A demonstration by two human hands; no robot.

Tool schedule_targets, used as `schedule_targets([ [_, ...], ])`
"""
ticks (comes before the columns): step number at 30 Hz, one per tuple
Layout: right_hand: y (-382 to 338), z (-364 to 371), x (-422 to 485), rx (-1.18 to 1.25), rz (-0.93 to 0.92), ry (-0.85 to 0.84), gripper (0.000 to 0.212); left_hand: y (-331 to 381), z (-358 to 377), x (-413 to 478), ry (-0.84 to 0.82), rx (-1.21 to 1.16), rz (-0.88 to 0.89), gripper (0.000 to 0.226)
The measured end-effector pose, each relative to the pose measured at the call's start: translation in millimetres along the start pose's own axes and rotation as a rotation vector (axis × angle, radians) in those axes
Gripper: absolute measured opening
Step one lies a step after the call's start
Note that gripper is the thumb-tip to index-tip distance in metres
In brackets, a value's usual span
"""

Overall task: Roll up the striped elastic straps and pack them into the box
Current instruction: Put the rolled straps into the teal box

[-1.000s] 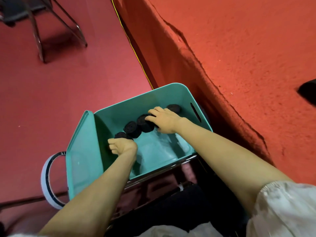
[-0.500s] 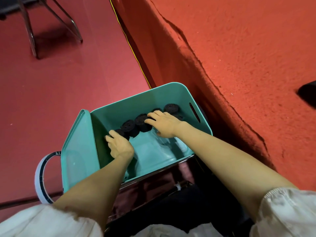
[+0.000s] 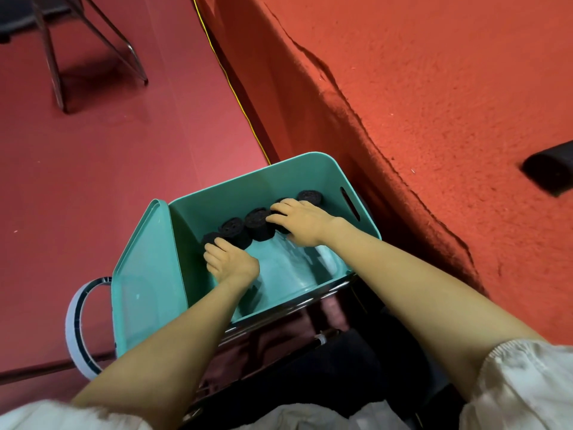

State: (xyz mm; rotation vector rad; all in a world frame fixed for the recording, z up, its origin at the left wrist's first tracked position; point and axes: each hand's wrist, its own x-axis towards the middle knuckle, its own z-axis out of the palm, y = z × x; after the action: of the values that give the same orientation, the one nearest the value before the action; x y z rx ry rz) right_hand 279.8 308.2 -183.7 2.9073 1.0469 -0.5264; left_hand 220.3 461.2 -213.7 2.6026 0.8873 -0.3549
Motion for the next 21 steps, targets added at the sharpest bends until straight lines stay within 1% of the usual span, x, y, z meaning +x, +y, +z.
schedule_targets([
  [3,7,-10,-13,0.035,0.047,0.047,0.052,8,-12,-8,-0.057,-0.129,-0.06,0.074],
  [4,9,-14,-19,0.057,0.072,0.064,0.049,10,-17,-10,-0.067,-0.155,-0.046,0.072],
  [6,11,-25,-34,0.125,0.122,0.11,0.045,13,-25,-16,-0.078,-0.194,0.058,0.067],
  [8,13,-38,-54,0.238,0.178,0.179,0.041,18,-34,-26,-0.071,-0.232,0.253,0.054],
  [10,16,-51,-81,0.326,0.229,0.293,0.038,28,-46,-37,-0.036,-0.274,0.515,0.041],
  [12,17,-62,-115,0.378,0.27,0.437,0.035,43,-60,-52,0.028,-0.31,0.797,0.034],
  [13,18,-67,-132,0.397,0.282,0.505,0.033,52,-67,-61,0.05,-0.32,0.907,0.033],
  [15,20,-74,-167,0.396,0.307,0.602,0.03,71,-78,-78,0.061,-0.321,1.056,0.032],
  [17,25,-76,-198,0.35,0.363,0.658,0.028,90,-83,-96,0.059,-0.327,1.165,0.031],
  [21,42,-70,-253,0.283,0.57,0.728,0.028,132,-82,-132,-0.005,-0.356,1.358,0.028],
])
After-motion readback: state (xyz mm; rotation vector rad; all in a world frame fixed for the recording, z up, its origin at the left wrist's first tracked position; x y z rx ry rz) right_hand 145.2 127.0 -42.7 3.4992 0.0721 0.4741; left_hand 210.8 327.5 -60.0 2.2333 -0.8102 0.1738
